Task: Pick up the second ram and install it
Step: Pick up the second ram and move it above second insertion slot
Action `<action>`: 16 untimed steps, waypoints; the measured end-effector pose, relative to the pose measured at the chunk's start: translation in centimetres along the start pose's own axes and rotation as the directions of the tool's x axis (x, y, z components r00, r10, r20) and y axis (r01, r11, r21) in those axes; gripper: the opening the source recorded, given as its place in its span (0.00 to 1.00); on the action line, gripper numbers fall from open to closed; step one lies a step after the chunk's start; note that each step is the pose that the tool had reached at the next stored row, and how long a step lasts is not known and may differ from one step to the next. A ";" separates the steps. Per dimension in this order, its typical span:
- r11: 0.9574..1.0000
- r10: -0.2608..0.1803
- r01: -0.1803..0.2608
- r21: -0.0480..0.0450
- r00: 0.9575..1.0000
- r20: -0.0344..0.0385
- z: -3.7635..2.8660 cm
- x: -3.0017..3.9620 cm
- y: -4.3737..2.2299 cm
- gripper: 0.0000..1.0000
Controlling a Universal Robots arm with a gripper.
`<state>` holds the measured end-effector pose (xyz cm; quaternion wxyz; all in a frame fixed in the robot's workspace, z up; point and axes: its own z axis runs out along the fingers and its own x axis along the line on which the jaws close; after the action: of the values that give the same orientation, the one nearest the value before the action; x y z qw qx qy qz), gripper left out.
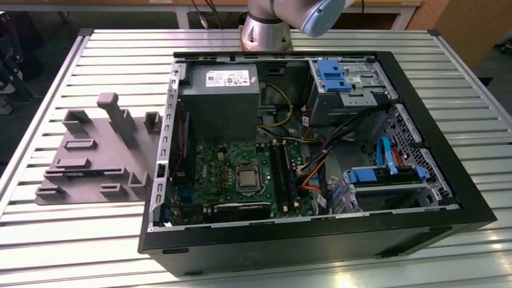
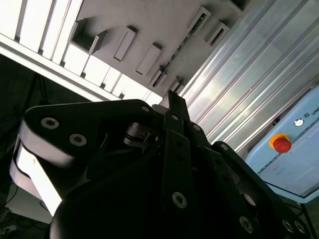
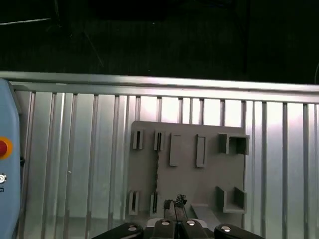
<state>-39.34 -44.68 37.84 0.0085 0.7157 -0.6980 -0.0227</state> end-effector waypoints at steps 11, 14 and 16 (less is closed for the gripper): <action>1.000 -0.004 0.004 0.000 1.000 0.000 0.00 0.00 0.00 0.20; 1.000 -0.004 0.004 0.000 1.000 0.000 0.00 0.00 0.00 0.27; 1.000 -0.005 0.005 0.000 1.000 0.000 0.00 0.00 0.00 0.27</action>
<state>-39.34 -44.68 37.83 0.0086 0.7173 -0.6963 -0.0227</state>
